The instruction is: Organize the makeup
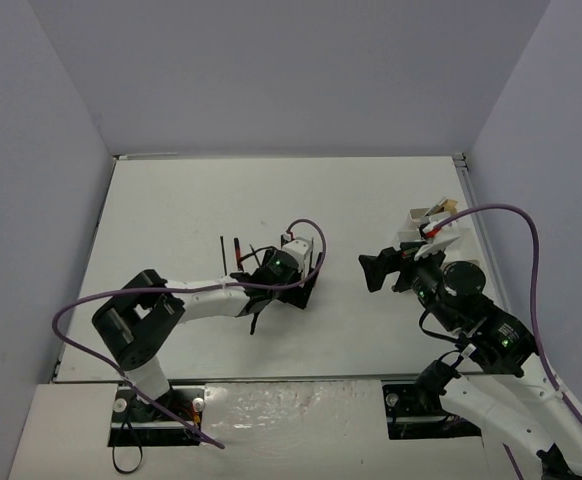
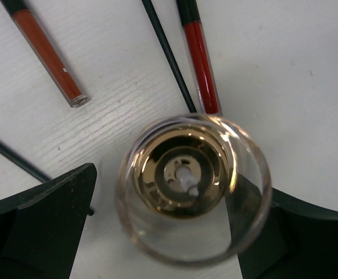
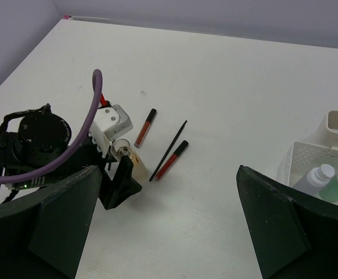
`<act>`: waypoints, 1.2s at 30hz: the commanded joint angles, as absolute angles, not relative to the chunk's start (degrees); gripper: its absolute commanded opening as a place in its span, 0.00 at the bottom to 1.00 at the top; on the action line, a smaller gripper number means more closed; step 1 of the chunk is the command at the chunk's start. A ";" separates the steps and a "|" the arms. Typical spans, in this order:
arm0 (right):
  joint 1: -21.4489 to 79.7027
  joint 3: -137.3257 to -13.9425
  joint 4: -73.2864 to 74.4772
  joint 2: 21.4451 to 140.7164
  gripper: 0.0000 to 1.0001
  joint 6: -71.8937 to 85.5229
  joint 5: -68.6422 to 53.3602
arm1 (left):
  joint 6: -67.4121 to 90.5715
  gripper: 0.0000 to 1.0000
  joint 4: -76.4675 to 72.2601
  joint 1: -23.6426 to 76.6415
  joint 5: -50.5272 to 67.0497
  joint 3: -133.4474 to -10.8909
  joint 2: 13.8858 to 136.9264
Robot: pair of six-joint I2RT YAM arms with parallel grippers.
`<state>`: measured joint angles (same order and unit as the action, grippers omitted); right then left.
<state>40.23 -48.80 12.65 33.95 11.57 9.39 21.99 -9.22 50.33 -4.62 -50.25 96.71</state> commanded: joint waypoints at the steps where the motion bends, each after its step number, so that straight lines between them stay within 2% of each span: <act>1: 40.34 -52.34 10.48 37.72 1.00 11.51 7.38 | 23.59 0.88 -4.08 50.89 -7.81 -56.42 85.56; 11: 40.61 -59.13 12.39 56.04 1.00 8.39 1.19 | 21.78 0.91 18.30 47.90 -14.97 -60.96 64.52; 18: 43.88 -62.47 9.60 70.23 1.00 6.27 -0.67 | 20.94 0.92 28.36 32.72 -11.69 -59.07 54.20; 23: 47.04 -65.94 7.81 78.12 0.99 5.50 0.25 | 16.84 0.92 34.59 27.63 -11.64 -62.32 50.75; 29: 48.67 -68.10 7.57 86.18 0.96 6.82 2.88 | 11.56 0.93 34.80 25.63 -16.22 -60.97 47.75; 36: 49.25 -68.77 7.95 91.50 0.86 8.51 3.73 | 10.53 0.93 34.21 23.29 -16.78 -57.54 47.34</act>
<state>48.83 -66.05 9.90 89.63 7.17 1.47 12.67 35.46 24.77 -15.84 -57.80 47.10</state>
